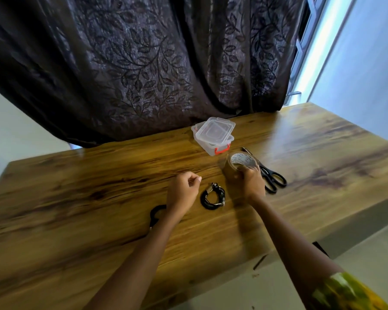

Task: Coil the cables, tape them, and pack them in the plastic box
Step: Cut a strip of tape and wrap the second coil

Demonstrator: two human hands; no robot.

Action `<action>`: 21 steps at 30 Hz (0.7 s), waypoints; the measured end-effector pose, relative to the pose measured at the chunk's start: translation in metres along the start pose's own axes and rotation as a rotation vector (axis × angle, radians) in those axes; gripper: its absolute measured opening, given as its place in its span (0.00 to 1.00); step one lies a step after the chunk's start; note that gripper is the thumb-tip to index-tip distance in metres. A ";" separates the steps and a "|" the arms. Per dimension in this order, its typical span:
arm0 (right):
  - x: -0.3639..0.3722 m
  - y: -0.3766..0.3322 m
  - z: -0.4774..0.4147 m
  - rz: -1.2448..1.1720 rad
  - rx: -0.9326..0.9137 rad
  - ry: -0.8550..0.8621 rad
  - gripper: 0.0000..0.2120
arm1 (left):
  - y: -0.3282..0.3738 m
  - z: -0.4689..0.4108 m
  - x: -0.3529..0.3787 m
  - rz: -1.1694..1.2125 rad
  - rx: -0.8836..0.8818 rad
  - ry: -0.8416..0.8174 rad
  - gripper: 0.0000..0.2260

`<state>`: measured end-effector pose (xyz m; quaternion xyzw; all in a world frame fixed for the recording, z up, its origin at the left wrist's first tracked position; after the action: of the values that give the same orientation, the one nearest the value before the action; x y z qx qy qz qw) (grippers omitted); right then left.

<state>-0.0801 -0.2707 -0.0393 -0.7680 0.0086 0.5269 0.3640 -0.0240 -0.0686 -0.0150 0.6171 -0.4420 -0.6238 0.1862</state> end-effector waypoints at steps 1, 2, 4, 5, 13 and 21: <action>0.000 0.001 0.002 -0.135 0.019 0.006 0.16 | 0.002 0.000 0.000 0.001 0.006 0.002 0.07; -0.002 0.000 0.005 -0.257 0.028 0.029 0.16 | 0.003 -0.001 0.000 0.013 0.009 0.004 0.07; -0.011 -0.007 0.015 -0.398 0.021 0.085 0.15 | 0.010 -0.002 0.001 0.044 0.015 -0.005 0.07; -0.016 -0.013 0.021 -0.466 0.017 0.097 0.16 | 0.016 -0.002 0.001 0.067 0.011 -0.018 0.08; -0.026 -0.054 0.066 -1.042 -0.134 -0.043 0.15 | 0.057 0.002 -0.003 0.802 -0.215 -0.289 0.14; -0.081 -0.080 0.071 -0.884 -0.293 0.169 0.17 | 0.080 0.014 -0.027 0.844 -0.064 -0.293 0.07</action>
<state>-0.1414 -0.2014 0.0585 -0.7815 -0.3640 0.2530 0.4390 -0.0577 -0.0865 0.0620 0.2819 -0.6573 -0.5873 0.3789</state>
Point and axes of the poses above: each hand's wrist, its own z-axis away from the middle knuckle, its own x-axis out of the palm, y = z × x, the point moved 7 cm from there along -z, towards the middle knuckle, and after that the axes turned 1 degree about -x, right-handed, at the moved point
